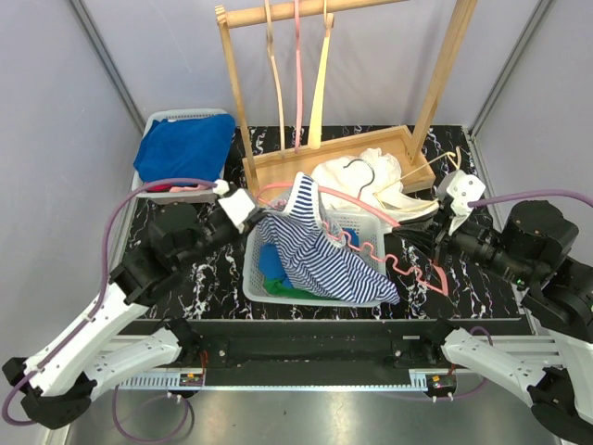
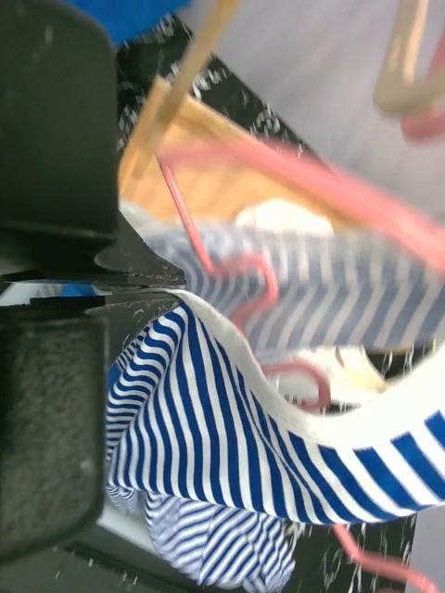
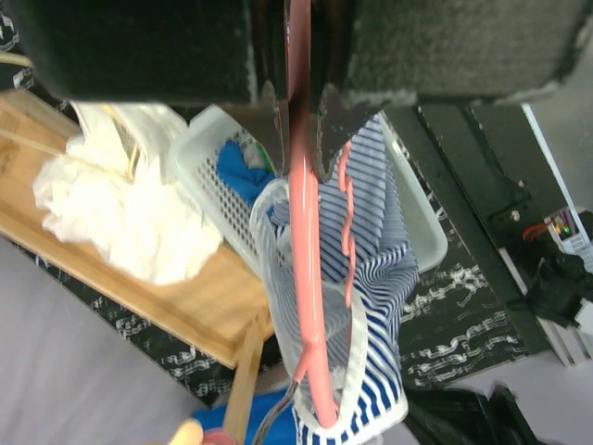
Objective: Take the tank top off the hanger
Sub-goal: Remove the tank top from the hanger, then place the tank top in the bin, then place the hanger at the clothesline, then pick up the hanger at the center of the board.
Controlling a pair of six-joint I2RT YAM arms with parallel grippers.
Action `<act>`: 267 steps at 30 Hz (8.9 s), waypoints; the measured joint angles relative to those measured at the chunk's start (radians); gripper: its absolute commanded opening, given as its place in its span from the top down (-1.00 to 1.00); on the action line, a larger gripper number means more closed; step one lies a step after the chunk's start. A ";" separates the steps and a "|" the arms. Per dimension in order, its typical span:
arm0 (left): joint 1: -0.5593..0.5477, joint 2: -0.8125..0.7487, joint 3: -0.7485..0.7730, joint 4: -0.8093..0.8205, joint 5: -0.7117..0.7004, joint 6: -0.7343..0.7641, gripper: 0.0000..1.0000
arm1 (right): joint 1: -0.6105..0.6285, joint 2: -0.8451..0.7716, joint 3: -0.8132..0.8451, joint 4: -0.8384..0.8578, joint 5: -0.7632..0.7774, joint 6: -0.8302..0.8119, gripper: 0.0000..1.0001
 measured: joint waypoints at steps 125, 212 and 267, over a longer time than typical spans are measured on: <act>-0.012 0.440 0.605 -0.394 0.081 0.101 -0.98 | -0.282 0.803 0.622 0.206 0.452 -0.010 1.00; -0.012 0.335 0.797 -0.565 -0.075 0.072 -0.98 | -0.390 0.404 -0.010 0.649 0.424 0.082 -0.64; -0.012 0.356 0.824 -0.565 -0.063 0.070 -0.97 | -0.966 0.753 -0.686 0.838 0.204 1.145 -0.27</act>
